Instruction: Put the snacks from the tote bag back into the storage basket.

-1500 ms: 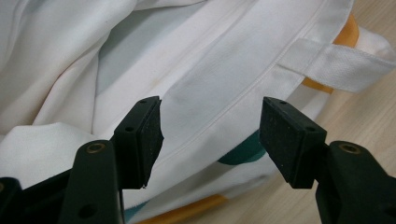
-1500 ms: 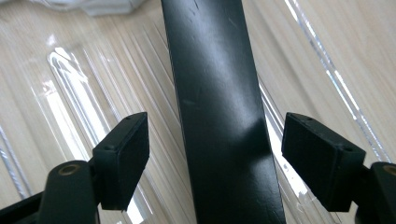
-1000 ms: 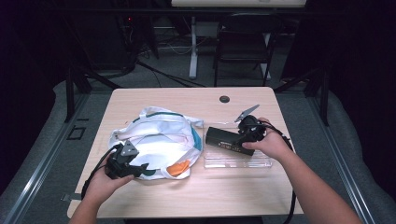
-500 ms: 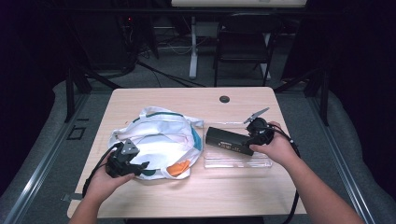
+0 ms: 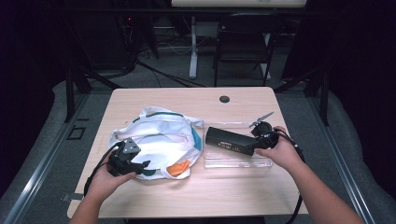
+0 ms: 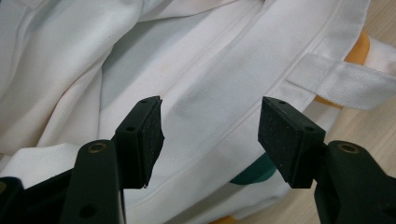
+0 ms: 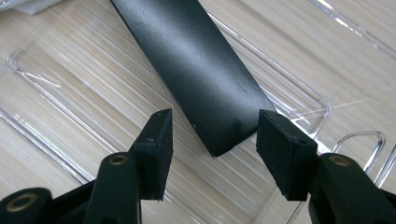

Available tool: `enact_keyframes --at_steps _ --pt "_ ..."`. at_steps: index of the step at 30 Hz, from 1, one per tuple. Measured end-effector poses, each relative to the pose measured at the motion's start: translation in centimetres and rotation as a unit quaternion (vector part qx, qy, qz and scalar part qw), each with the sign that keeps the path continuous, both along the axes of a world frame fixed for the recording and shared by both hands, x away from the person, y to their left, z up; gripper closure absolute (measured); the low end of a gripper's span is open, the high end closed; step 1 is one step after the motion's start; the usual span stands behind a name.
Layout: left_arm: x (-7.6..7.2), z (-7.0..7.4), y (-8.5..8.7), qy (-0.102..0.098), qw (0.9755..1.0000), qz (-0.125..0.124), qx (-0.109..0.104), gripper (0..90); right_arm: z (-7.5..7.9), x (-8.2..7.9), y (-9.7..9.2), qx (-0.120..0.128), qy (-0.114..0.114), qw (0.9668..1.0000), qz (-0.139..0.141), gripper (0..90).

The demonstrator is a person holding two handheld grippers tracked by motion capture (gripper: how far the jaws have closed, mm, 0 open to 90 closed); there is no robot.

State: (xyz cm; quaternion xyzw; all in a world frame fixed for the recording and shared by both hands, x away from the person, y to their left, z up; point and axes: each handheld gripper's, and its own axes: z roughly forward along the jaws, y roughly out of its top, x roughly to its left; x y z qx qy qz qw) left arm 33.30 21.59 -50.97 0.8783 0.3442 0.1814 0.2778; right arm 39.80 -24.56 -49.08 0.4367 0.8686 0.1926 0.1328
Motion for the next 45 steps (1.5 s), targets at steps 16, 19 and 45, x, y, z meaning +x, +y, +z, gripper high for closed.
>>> enact_keyframes --at_steps 16,19,45 --pt "-0.2 0.0 0.2 0.0 1.0 0.001 0.005 39.9 -1.2 0.3 -0.5 -0.002 0.016 0.9998 -0.015 44.3" --pt "-0.2 -0.1 0.1 0.0 1.0 0.002 0.005 39.9 -1.3 0.4 -0.6 -0.003 0.021 0.9997 -0.014 44.3" --pt "-0.3 -0.2 0.1 0.002 0.9999 0.0 0.01 40.0 -1.7 0.7 -0.7 -0.006 0.025 0.9993 -0.028 42.2"
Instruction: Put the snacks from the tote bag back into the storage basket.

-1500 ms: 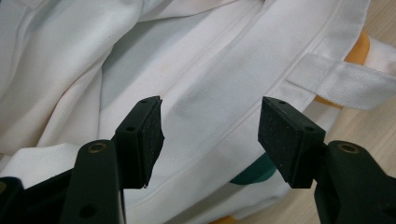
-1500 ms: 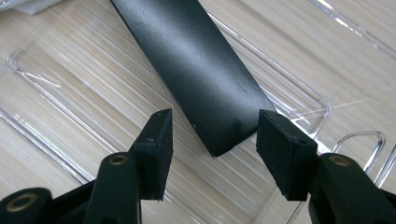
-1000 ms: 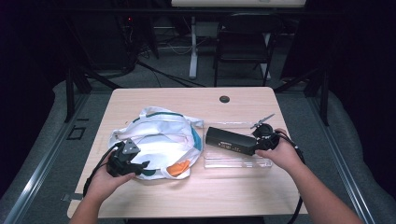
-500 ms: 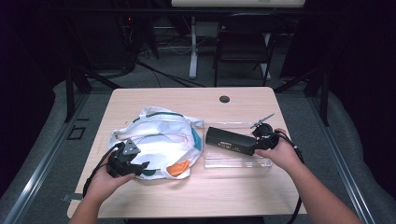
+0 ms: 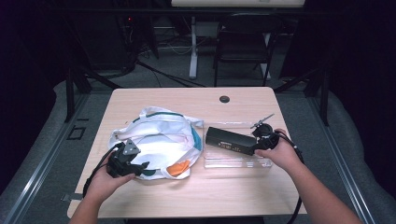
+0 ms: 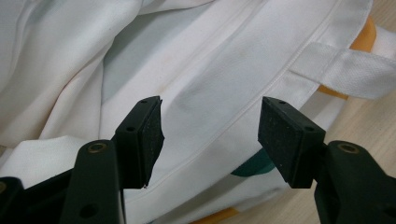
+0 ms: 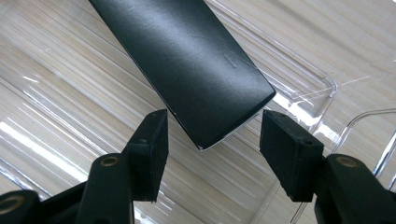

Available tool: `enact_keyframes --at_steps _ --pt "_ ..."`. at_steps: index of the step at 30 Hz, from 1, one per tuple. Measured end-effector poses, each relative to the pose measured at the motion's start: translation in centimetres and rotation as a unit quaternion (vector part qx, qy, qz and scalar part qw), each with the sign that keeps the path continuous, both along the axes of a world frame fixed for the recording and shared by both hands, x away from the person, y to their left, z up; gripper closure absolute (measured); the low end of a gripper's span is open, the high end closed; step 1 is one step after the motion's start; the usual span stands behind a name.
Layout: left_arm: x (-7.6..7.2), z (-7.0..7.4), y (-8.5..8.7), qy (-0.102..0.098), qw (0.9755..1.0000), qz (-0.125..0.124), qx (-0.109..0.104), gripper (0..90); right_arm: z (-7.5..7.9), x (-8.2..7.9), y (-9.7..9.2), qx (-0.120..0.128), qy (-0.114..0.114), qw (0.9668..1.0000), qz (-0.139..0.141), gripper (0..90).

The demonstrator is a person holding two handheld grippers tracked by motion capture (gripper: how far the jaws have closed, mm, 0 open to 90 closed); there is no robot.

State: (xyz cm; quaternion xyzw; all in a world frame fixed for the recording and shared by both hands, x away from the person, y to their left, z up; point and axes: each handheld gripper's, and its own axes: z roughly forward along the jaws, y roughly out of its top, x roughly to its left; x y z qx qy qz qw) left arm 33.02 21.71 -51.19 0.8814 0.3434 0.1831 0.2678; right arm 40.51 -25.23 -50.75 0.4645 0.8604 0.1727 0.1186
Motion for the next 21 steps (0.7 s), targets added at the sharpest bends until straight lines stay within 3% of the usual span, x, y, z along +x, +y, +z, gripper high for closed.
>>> enact_keyframes --at_steps 4,21 --pt "0.0 -0.01 -0.02 0.0 1.0 0.0 0.0 39.9 -0.07 0.17 0.05 -0.005 0.009 0.9999 0.006 42.2" --pt "0.01 -0.06 -0.03 -0.001 1.0 0.0 0.002 39.9 -0.23 0.4 0.06 0.009 0.008 0.9999 -0.01 43.4"
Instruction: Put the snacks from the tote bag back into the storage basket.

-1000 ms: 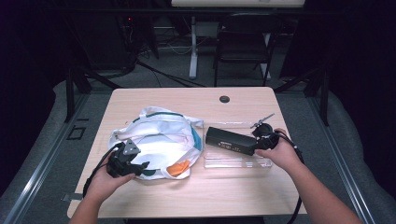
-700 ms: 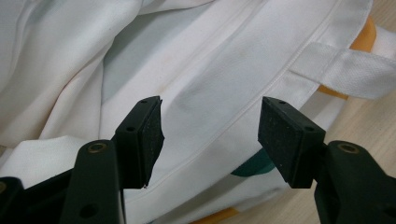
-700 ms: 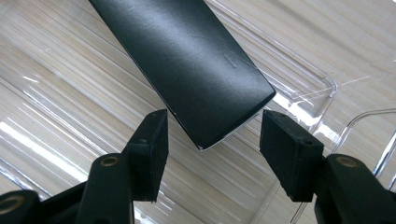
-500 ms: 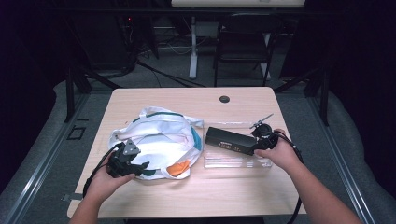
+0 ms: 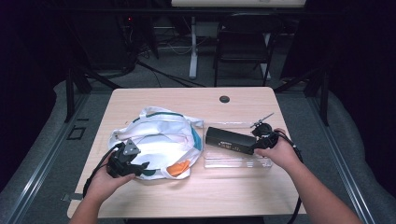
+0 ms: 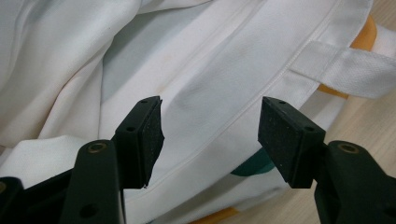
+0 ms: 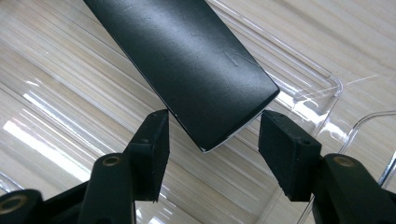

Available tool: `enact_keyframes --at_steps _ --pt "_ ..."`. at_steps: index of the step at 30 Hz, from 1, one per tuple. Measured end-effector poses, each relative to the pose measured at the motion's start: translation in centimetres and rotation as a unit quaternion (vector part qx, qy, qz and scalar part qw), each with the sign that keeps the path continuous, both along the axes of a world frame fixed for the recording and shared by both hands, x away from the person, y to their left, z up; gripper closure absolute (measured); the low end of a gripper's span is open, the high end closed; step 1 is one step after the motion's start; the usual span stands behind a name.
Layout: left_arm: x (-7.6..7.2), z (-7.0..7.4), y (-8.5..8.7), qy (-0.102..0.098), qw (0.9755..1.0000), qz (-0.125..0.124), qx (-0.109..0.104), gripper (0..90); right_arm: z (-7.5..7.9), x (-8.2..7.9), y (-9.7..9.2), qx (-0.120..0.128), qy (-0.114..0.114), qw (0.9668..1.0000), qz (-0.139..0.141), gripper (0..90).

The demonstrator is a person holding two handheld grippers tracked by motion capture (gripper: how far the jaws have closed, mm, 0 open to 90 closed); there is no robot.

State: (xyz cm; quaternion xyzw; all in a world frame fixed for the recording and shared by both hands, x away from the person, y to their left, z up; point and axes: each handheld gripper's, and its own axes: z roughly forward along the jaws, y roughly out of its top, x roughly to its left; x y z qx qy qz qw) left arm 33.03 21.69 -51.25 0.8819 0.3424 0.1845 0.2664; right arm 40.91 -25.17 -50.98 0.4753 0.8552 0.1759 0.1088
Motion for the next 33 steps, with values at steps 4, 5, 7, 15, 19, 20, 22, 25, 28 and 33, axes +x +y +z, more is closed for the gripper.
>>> enact_keyframes --at_steps 4,5,7,15,19,20,22,25,28,33 --pt "0.0 0.0 0.0 0.0 1.0 0.0 0.0 39.9 0.0 0.2 0.0 0.002 0.001 1.0 0.0 43.4" --pt "0.0 0.0 0.0 0.0 1.0 0.0 0.0 40.0 0.0 0.2 -0.1 -0.003 0.004 1.0 0.003 43.4" --pt "0.0 -0.1 -0.1 0.001 1.0 0.0 0.0 39.9 0.0 0.3 0.0 -0.002 0.001 1.0 0.0 43.4" --pt "0.0 -0.1 -0.1 0.002 1.0 -0.001 0.005 39.9 0.3 1.2 0.7 -0.008 -0.004 1.0 -0.003 43.7" --pt "0.0 -0.2 -0.1 0.002 1.0 0.001 0.007 39.9 0.3 1.7 1.0 -0.011 -0.003 0.9999 -0.003 43.1" --pt "0.0 -0.2 -0.1 0.002 1.0 0.0 0.009 39.9 0.2 1.8 1.0 -0.011 -0.002 0.9999 -0.005 43.1" --pt "0.0 -0.2 -0.1 0.002 0.9999 -0.002 0.011 39.9 0.1 2.0 0.9 -0.016 0.004 0.9999 -0.004 43.3" --pt "0.0 -0.2 -0.2 0.002 0.9999 -0.002 0.011 39.9 0.0 2.2 0.9 -0.015 -0.001 0.9998 -0.009 43.5" --pt "0.0 -0.2 -0.2 0.002 0.9999 -0.001 0.011 39.9 -0.1 2.4 1.0 -0.013 -0.007 0.9998 -0.012 43.6" --pt "0.0 -0.3 -0.3 0.001 0.9999 -0.004 0.012 39.9 0.1 2.9 1.2 -0.023 -0.01 0.9996 -0.01 43.6"
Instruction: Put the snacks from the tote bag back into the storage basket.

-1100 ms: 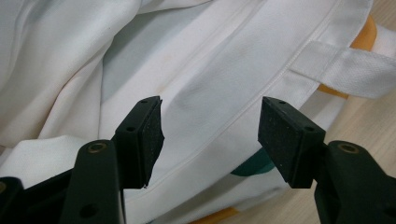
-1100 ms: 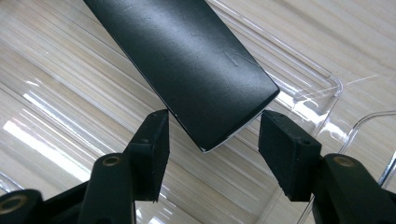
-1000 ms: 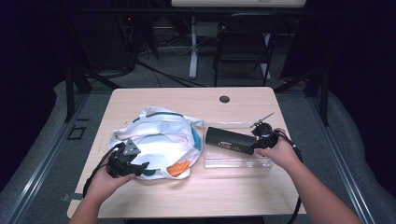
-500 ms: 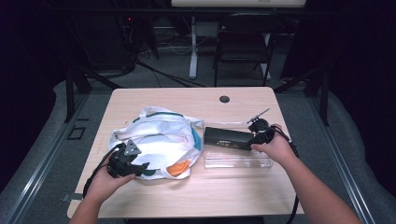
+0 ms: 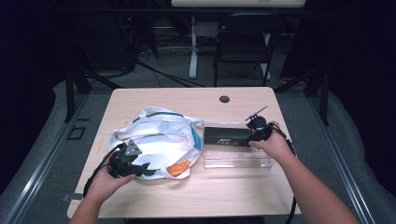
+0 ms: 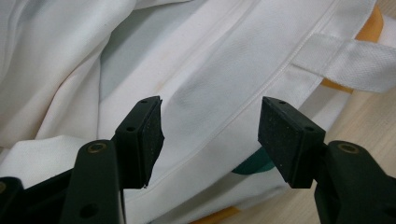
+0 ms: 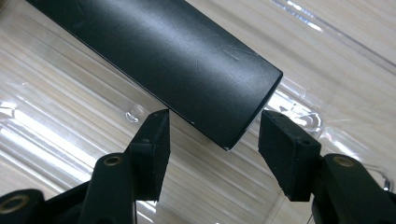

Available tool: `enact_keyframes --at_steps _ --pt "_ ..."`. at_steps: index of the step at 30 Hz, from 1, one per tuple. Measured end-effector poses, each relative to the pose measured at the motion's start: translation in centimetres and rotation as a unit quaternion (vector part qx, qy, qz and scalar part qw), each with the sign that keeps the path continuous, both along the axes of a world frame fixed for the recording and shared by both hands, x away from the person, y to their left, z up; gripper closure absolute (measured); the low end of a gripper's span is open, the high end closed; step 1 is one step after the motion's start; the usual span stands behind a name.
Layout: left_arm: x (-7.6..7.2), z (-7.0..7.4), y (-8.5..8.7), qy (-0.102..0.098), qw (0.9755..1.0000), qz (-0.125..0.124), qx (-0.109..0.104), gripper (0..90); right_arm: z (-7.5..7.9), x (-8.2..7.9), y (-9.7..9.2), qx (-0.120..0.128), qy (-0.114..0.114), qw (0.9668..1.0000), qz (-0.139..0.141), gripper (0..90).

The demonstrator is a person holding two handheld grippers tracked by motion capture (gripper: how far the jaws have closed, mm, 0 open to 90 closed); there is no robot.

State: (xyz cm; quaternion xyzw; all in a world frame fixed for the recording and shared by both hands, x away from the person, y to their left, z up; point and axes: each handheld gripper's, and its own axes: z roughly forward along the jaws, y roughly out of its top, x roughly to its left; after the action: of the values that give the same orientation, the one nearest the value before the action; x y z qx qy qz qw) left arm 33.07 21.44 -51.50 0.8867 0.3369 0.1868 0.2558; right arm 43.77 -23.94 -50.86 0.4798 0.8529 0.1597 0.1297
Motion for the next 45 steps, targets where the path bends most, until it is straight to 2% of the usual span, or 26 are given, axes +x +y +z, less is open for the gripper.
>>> enact_keyframes --at_steps 5,6,8,10,13,17,25,30,32,45 --pt "-0.03 -0.02 0.03 0.001 1.0 0.001 -0.001 39.9 -0.16 0.4 0.1 0.007 -0.01 0.9999 -0.011 43.6" --pt "-0.05 -0.02 0.05 0.002 1.0 0.001 -0.001 39.9 -0.07 0.49 0.05 -0.002 -0.007 1.0 -0.006 43.6" --pt "-0.05 0.0 0.09 0.002 1.0 0.001 -0.001 39.9 -0.11 0.56 0.06 -0.004 -0.009 0.9999 -0.008 43.5" --pt "-0.06 0.0 0.12 0.002 1.0 0.001 -0.001 39.9 -0.23 0.63 0.1 0.005 -0.012 0.9998 -0.012 43.5" --pt "-0.06 0.01 0.11 0.002 1.0 0.001 -0.001 39.9 -0.17 0.71 0.04 -0.002 -0.008 0.9999 -0.012 43.5" --pt "-0.05 -0.03 0.08 0.002 1.0 0.002 -0.001 39.9 -0.36 0.75 0.08 0.007 -0.012 0.9997 -0.02 43.5" --pt "-0.04 -0.03 0.1 0.002 1.0 0.002 0.0 39.9 -0.46 0.86 0.02 0.001 0.001 0.9999 -0.017 43.5" --pt "-0.05 -0.01 0.15 0.001 1.0 0.002 -0.001 39.9 -0.49 0.79 -0.06 0.013 0.0 0.9997 -0.023 43.6" --pt "-0.05 0.0 0.17 0.001 1.0 0.003 -0.001 39.9 -0.39 0.77 -0.13 0.008 0.004 0.9997 -0.02 43.6" --pt "-0.06 -0.03 0.2 -0.001 1.0 0.005 -0.003 39.9 0.16 0.15 -0.86 0.016 -0.003 0.9997 -0.019 43.6"
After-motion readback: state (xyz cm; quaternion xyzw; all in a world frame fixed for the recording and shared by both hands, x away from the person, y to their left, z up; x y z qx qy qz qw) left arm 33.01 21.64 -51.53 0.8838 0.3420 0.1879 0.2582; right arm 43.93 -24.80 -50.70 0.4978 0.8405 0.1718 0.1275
